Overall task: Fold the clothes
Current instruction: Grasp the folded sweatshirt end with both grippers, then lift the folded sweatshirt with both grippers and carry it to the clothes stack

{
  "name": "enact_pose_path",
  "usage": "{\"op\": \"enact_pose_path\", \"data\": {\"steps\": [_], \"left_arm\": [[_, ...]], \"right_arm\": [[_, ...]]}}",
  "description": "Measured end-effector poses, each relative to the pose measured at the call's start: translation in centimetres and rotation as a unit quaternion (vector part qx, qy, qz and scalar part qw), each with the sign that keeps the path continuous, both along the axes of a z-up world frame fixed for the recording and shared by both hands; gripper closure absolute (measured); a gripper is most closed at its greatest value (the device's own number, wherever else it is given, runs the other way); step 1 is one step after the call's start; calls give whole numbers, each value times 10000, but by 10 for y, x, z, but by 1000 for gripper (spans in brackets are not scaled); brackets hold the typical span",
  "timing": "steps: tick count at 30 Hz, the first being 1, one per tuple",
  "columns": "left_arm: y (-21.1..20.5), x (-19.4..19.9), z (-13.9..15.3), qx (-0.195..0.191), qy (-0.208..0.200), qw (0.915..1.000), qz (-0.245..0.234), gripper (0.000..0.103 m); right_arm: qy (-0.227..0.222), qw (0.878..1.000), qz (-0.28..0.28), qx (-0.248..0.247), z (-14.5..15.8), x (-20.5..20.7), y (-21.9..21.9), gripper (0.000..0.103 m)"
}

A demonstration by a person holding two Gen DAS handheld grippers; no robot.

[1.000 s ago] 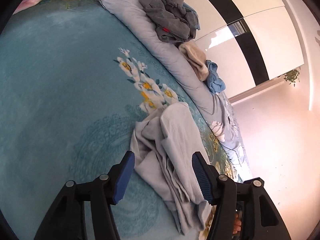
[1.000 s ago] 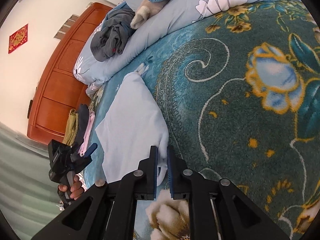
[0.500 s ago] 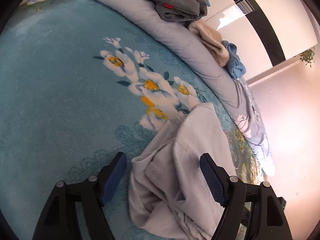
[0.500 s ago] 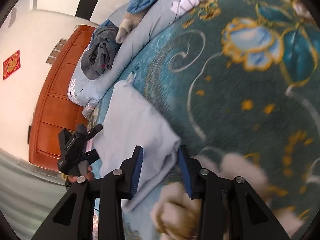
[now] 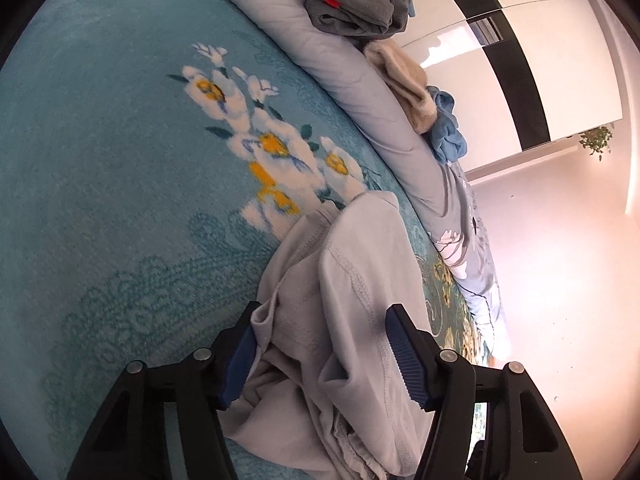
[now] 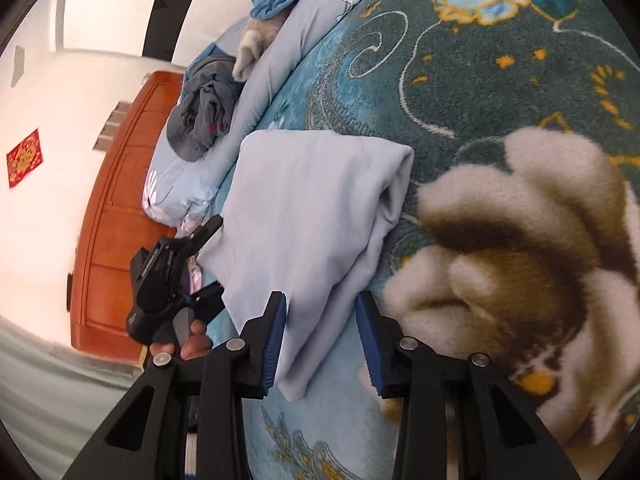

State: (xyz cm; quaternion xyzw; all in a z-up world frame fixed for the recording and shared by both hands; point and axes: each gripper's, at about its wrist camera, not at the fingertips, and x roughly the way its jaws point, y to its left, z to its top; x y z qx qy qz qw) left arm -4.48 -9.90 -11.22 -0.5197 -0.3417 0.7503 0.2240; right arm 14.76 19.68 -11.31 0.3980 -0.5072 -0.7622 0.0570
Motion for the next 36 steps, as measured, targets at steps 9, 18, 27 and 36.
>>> {"op": "enact_pose_path", "data": {"steps": [9, 18, 27, 36], "left_arm": [[1, 16, 10, -21, 171, 9996, 221, 81], [-43, 74, 67, -225, 1019, 9925, 644, 82], [-104, 175, 63, -424, 1149, 9850, 1212, 82], [-117, 193, 20, -529, 622, 9882, 1295, 72]], "right_arm": [[166, 9996, -141, -161, -1, -7, -2, 95], [885, 9906, 1040, 21, 45, -31, -18, 96], [1282, 9628, 2356, 319, 60, -28, -50, 97], [476, 9742, 2171, 398, 3, -7, -39, 97]]}}
